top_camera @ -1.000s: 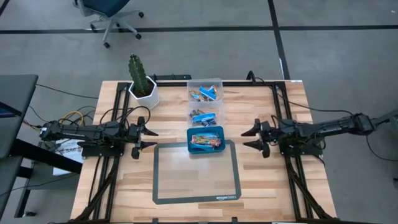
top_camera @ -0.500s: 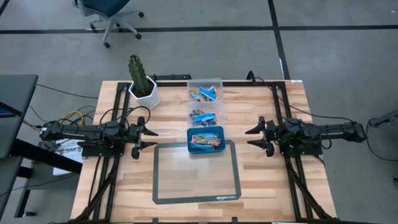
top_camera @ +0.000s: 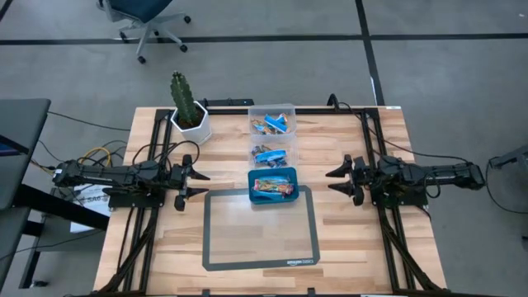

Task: Pick and place Granola Bars by type
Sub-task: Return to Home Position

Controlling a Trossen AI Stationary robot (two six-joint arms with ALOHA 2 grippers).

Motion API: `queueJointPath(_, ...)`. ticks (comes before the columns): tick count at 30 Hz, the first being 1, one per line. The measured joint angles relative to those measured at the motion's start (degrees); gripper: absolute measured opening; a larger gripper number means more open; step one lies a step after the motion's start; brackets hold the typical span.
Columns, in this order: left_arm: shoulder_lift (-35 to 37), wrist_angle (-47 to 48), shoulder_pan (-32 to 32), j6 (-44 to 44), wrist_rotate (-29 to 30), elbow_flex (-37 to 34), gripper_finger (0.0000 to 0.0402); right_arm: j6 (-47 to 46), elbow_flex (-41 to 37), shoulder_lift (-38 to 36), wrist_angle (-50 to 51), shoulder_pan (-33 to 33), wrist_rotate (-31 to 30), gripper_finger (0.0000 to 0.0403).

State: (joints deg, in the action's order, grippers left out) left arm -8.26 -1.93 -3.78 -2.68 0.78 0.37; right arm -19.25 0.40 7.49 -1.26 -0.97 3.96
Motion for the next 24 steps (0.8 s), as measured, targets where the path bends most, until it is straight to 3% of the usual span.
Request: queueJointPath(24, 0.0, 0.0, 0.0, 0.0, 0.0, 0.0, 0.0174, -1.8, 0.0, 0.0, 0.0, 0.0, 0.0, 0.0221)
